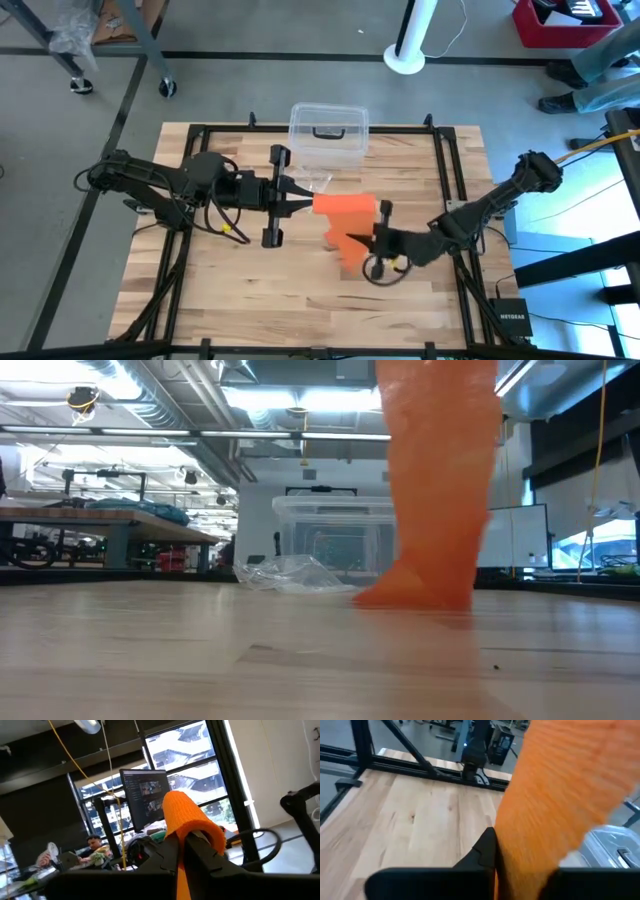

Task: Roll bandage
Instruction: Roll the orange bandage

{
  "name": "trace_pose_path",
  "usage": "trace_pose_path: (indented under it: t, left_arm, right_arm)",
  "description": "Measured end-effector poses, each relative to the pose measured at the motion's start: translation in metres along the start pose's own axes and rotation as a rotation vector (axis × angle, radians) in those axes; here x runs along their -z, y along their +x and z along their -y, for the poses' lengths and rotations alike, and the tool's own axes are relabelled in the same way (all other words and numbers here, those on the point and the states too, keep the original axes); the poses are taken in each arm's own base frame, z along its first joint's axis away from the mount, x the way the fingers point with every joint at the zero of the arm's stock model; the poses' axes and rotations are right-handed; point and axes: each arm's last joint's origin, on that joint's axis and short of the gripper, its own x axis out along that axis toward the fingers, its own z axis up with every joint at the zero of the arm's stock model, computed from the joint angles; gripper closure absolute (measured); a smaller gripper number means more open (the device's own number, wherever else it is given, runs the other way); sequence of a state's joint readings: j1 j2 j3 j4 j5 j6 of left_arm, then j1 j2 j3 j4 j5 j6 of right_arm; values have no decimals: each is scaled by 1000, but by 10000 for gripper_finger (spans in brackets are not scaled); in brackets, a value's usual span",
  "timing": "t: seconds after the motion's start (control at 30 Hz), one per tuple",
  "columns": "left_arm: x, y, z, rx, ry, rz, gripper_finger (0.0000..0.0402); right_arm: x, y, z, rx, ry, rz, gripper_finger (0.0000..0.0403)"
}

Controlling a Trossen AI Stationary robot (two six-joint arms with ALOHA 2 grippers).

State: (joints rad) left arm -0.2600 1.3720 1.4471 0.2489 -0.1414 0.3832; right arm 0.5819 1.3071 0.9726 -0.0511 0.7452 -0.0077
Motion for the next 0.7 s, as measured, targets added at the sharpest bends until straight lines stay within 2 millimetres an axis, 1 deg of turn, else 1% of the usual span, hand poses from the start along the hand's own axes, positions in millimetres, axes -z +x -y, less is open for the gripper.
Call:
trace_pose_path:
  t: [0.2, 0.3, 0.37, 0.43, 0.57, 0.7]
  left_arm:
    - [0, 0, -4, -136, 124, -47, 394]
    - [2, 0, -6, -205, 203, -89, 395]
    - [8, 2, -6, -265, 281, -165, 398]
    - [16, 6, -4, -290, 338, -236, 398]
    - [31, 12, 2, -280, 413, -324, 399]
    - [39, 11, 6, -265, 441, -390, 400]
  right_arm:
    - [-1, -23, -25, -103, -23, 37, 398]
    - [-4, -32, -34, -145, -7, 76, 398]
    - [-8, -38, -38, -168, 2, 101, 398]
    - [-12, -45, -43, -193, -9, 124, 399]
    - [-23, -58, -48, -213, -14, 162, 400]
    - [-37, -74, -54, -215, -47, 208, 400]
